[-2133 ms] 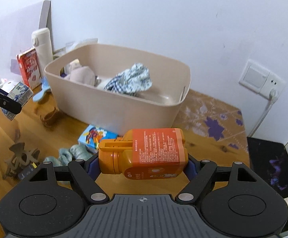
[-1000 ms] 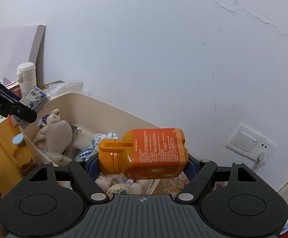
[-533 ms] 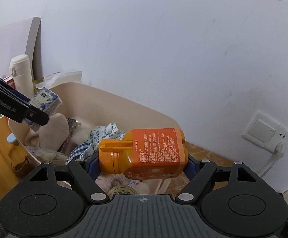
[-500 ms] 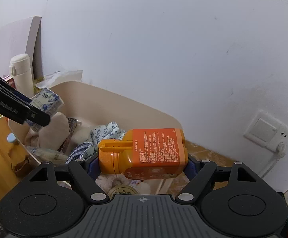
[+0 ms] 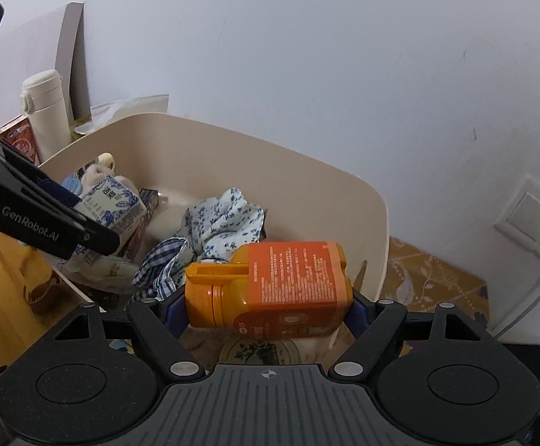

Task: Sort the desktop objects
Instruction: 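Open both tools to drop the tissue pack and bottle into the basket, then grasp the brown claw clip with the left tool while the right tool grasps the green scrunchie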

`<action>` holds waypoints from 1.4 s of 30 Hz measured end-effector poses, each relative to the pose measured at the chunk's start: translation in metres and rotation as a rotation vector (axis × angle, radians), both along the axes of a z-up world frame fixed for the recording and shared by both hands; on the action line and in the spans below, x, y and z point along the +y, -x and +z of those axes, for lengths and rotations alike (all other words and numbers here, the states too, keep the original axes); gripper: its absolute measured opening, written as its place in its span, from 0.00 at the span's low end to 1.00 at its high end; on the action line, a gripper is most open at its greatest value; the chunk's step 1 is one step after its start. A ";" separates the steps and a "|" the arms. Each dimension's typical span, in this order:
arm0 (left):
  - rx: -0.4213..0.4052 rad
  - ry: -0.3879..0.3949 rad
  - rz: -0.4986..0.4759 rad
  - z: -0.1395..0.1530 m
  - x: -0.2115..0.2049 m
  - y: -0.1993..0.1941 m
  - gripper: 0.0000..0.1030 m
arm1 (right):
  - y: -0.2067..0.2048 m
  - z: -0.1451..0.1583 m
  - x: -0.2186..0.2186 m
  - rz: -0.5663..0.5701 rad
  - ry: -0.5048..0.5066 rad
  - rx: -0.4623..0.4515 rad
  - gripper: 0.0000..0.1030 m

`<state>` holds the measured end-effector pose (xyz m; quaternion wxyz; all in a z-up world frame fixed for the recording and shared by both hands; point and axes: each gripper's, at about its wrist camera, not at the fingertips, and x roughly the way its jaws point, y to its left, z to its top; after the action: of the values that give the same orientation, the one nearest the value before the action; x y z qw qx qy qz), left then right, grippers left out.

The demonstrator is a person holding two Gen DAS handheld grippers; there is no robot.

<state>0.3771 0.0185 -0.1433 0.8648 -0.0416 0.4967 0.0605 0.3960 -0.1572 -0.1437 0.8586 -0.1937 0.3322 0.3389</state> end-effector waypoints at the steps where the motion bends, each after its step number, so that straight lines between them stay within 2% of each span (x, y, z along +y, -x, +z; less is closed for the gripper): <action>1: 0.003 -0.001 -0.005 -0.001 0.000 0.000 0.45 | -0.001 0.000 -0.001 -0.010 -0.005 0.014 0.76; 3: 0.011 -0.008 -0.017 -0.002 -0.003 0.001 0.45 | -0.003 0.000 -0.002 -0.024 -0.015 0.035 0.76; 6: 0.012 -0.019 -0.020 -0.003 -0.004 0.004 0.51 | -0.001 0.001 -0.004 -0.029 -0.017 0.047 0.80; 8: 0.009 -0.008 -0.009 -0.002 -0.003 0.006 0.61 | 0.001 0.003 -0.005 -0.025 -0.010 0.050 0.82; 11: -0.025 0.016 0.017 0.003 -0.001 0.013 0.71 | 0.002 0.007 -0.007 -0.033 -0.026 0.069 0.87; 17: -0.054 0.011 0.032 0.014 0.003 0.021 0.73 | 0.009 0.022 -0.011 -0.061 -0.033 0.040 0.94; 22: -0.063 0.017 0.063 0.024 0.012 0.033 0.76 | 0.017 0.040 -0.019 -0.082 -0.084 0.022 1.00; 31: -0.111 -0.007 0.048 0.040 0.008 0.070 0.77 | 0.040 0.065 -0.028 -0.102 -0.083 -0.029 1.00; 42: -0.117 -0.022 0.035 0.048 0.021 0.116 0.77 | 0.079 0.080 -0.048 -0.129 -0.064 -0.053 1.00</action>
<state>0.2608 0.0394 -0.0949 0.8915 -0.0443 0.4440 0.0785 0.3170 -0.2051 -0.0634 0.8929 -0.1534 0.3103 0.2879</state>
